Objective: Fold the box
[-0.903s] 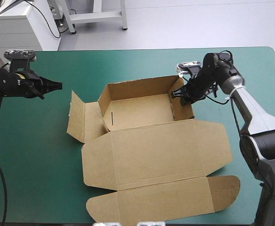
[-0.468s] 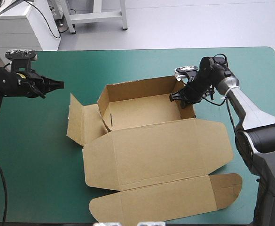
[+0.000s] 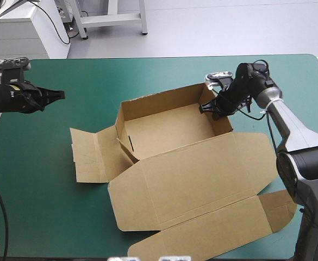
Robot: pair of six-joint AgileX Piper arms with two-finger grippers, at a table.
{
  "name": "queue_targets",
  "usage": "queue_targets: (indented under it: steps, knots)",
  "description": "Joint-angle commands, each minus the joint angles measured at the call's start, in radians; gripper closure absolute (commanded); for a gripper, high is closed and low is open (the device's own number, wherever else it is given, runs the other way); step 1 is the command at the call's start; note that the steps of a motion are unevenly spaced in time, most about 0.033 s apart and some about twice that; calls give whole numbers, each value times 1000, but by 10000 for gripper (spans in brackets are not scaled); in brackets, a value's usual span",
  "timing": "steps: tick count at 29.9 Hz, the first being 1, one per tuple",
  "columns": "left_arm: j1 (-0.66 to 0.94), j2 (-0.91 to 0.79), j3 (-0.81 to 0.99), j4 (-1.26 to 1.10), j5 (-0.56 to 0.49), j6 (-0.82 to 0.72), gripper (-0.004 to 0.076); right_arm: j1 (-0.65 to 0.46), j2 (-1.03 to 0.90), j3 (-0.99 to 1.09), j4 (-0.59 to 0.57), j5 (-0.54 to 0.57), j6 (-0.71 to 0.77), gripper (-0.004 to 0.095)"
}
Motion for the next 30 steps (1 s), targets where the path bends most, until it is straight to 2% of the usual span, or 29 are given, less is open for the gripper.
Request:
queue_targets:
  steps: [1,6,10,17,25,30]
  knots:
    - [105,-19,-33,-139,-28,17,731,-58,-130,-54,46,2,-29,928]
    - [205,25,-31,-406,27,175,731,-159,-211,-83,179,7,-64,928]
    - [206,76,-31,-534,60,239,731,-237,-266,-101,315,9,-90,928]
    - [207,163,-31,-935,136,399,731,-335,-347,-100,490,9,-134,927]
    - [193,172,-31,-1219,285,517,731,-322,-365,-100,584,-11,-165,927]
    - [149,132,-31,-1232,296,522,731,-284,-365,-100,589,-48,-165,927]
